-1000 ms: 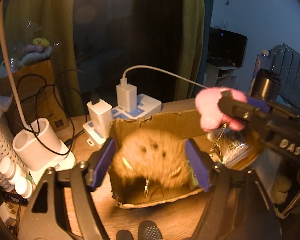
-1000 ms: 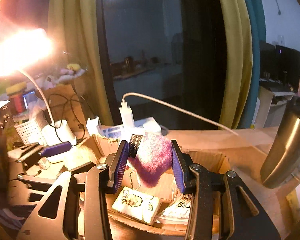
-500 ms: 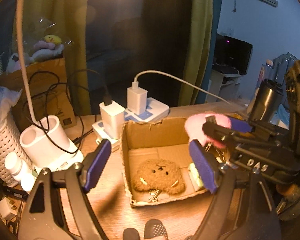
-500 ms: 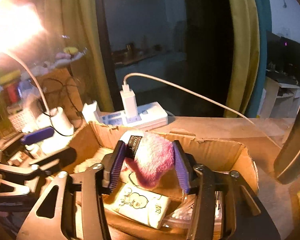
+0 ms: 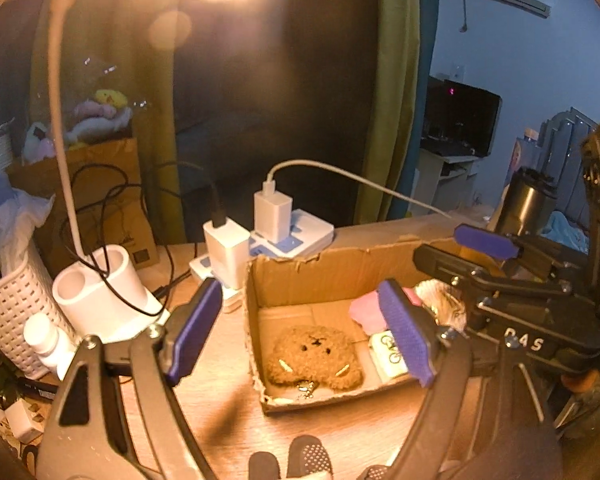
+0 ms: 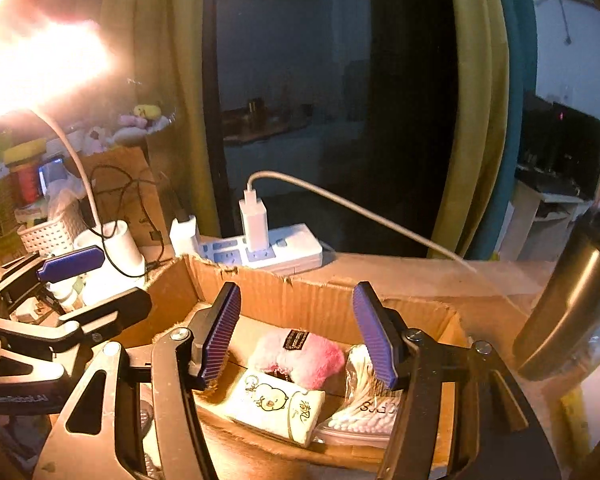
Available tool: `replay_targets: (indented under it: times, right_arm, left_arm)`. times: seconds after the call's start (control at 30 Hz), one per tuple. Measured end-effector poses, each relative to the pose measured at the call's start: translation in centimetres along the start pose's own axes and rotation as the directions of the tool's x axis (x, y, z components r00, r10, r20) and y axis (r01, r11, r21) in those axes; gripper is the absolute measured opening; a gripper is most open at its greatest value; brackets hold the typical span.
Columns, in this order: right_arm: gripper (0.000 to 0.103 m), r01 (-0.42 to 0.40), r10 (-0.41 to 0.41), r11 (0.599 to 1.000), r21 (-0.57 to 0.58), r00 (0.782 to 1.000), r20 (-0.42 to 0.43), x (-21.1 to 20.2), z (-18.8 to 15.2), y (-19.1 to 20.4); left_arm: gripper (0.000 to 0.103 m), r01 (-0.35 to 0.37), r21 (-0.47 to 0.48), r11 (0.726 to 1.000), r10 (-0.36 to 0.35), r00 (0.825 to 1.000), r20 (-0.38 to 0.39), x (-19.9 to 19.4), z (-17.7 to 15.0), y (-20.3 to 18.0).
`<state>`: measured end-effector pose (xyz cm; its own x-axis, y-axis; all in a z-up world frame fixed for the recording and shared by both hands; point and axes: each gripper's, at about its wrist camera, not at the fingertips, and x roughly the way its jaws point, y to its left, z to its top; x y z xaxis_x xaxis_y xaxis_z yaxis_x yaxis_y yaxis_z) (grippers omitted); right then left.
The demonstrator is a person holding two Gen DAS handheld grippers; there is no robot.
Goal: Organize soft objects
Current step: 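Lower both plushes into the cardboard box and open both tools, then withdraw both tools from the box toward the gloves and white towel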
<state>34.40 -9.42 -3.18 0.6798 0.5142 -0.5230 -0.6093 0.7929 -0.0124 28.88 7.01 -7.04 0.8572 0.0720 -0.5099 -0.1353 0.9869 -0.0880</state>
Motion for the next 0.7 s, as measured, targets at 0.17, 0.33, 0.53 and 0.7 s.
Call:
replay_targets:
  times: [0.17, 0.33, 0.53, 0.7]
  right_arm:
    - [0.062, 0.007, -0.007, 1.0, -0.011, 0.999, 0.034, -2.6, 0.5, 0.8]
    - [0.062, 0.015, -0.013, 1.0, -0.02, 0.998, 0.056, -4.9, 0.5, 1.6]
    - [0.062, 0.022, -0.019, 0.999, -0.03, 0.996, 0.085, -7.7, 0.6, 2.6]
    - [0.062, 0.026, -0.021, 0.999, -0.044, 0.995, 0.102, -9.5, 0.5, 3.4]
  left_arm:
    - [0.082, 0.009, -0.001, 1.0, -0.009, 1.0, 0.024, -1.7, 0.2, 0.1]
    - [0.082, 0.015, -0.002, 1.0, -0.015, 0.999, 0.047, -3.8, 0.0, 0.2]
    - [0.082, 0.027, -0.002, 1.0, -0.027, 0.997, 0.079, -6.5, 0.0, 0.3]
    - [0.082, 0.027, -0.005, 1.0, -0.026, 0.995, 0.098, -8.4, -0.2, 0.4]
